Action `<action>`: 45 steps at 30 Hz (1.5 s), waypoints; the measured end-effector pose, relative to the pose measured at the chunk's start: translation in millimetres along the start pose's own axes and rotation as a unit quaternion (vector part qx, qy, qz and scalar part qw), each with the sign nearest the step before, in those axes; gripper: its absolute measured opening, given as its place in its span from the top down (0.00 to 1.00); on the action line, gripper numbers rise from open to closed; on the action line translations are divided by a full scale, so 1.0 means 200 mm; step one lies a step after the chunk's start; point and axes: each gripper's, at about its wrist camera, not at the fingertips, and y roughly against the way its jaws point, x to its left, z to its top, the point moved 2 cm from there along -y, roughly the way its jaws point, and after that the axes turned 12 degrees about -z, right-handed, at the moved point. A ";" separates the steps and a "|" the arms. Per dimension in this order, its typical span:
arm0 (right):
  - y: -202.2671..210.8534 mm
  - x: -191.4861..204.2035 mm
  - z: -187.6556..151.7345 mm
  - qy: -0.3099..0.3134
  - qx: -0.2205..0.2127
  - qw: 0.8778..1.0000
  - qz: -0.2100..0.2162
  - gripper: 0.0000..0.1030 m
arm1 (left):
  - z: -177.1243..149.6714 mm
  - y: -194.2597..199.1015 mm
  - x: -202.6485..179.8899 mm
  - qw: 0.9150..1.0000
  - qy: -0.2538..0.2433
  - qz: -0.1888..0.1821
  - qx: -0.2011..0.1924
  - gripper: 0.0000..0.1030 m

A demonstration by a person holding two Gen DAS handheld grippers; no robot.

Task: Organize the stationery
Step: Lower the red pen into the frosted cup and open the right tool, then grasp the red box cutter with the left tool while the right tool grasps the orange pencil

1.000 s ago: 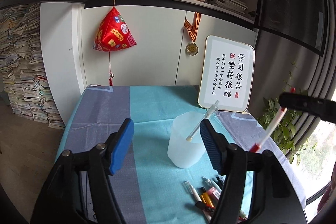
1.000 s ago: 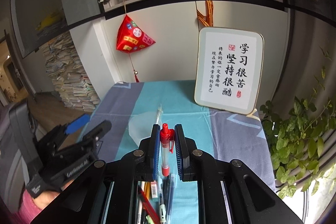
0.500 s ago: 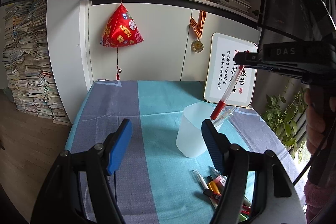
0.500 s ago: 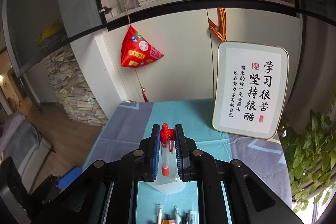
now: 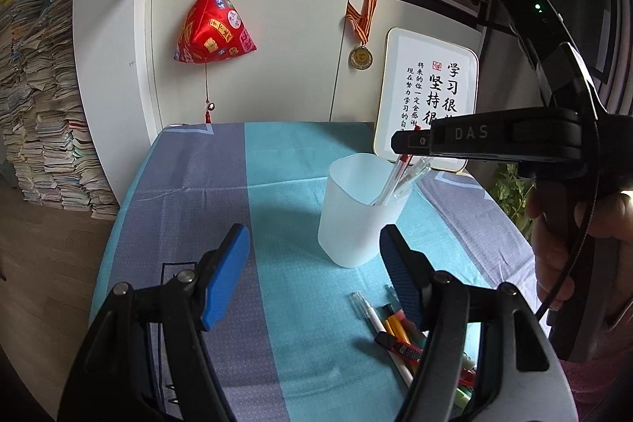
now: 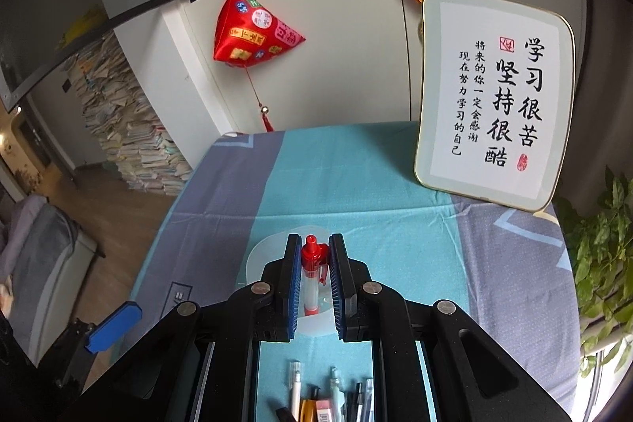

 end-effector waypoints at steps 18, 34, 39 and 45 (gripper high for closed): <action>0.25 -0.03 -0.17 0.052 -0.042 0.996 -0.067 0.64 | -0.11 -0.06 -0.07 0.998 0.028 -0.019 0.049 0.36; 0.16 -0.25 -0.67 0.067 0.060 0.996 -0.026 0.64 | -0.25 -0.21 -0.14 0.986 0.084 -0.040 0.136 0.59; 0.16 -0.26 -0.75 0.070 0.071 0.995 -0.019 0.64 | -0.29 -0.27 -0.20 0.982 0.082 -0.041 0.163 0.59; 0.19 -0.29 -0.76 0.063 0.068 0.996 -0.012 0.64 | -0.33 -0.32 -0.22 0.979 0.090 -0.045 0.178 0.59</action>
